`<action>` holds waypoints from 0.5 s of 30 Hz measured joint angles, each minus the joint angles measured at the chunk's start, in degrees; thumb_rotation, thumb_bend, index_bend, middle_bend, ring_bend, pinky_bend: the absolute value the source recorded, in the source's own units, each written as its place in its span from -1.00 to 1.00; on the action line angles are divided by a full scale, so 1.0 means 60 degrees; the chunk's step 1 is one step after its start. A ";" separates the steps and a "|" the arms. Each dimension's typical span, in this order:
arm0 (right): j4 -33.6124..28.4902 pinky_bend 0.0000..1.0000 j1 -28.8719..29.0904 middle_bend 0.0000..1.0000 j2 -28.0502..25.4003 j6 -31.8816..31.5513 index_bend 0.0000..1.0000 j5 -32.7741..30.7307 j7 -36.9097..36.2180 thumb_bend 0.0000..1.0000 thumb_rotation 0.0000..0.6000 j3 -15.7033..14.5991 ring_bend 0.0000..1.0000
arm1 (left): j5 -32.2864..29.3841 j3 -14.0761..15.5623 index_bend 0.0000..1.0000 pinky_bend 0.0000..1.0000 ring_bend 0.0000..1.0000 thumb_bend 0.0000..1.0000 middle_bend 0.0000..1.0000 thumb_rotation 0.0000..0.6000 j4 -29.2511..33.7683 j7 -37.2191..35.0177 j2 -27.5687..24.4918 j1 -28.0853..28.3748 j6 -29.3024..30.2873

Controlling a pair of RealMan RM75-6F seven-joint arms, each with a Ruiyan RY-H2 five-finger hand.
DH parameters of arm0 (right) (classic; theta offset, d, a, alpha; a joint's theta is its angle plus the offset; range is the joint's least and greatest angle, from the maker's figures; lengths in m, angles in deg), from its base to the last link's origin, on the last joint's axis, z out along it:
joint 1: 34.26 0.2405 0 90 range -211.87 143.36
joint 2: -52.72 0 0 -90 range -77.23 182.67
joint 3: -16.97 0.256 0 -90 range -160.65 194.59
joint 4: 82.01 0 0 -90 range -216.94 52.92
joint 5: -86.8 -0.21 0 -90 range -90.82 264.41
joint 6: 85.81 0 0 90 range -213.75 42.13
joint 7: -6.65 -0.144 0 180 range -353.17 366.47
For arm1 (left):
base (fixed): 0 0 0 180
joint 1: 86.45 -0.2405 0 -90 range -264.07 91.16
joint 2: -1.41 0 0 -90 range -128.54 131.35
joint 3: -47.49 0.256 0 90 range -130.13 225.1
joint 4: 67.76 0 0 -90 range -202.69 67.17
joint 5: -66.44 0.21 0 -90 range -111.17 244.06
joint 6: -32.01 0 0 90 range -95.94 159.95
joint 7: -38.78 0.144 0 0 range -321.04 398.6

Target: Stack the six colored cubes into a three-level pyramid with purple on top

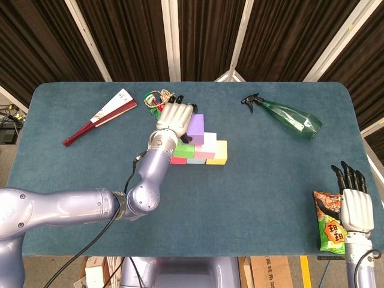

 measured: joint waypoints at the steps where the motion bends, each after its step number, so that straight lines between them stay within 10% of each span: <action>1: -0.0007 -1.00 -0.0003 -0.90 -0.0003 -0.0008 -0.72 0.0000 -0.0005 -0.50 1.00 0.0003 -0.90 | 0.0021 -0.0001 -0.54 -0.94 -1.00 -0.42 -0.38 1.00 -0.0002 -0.0006 0.0019 -0.0018 0.0001; 15: -0.0090 -1.00 -0.0010 -0.90 -0.0009 -0.0045 -0.72 0.0065 0.0038 -0.50 1.00 -0.0026 -0.90 | 0.0217 -0.0127 -0.54 -0.94 -1.00 -0.47 -0.38 1.00 0.0026 -0.0023 0.0188 -0.0122 0.0068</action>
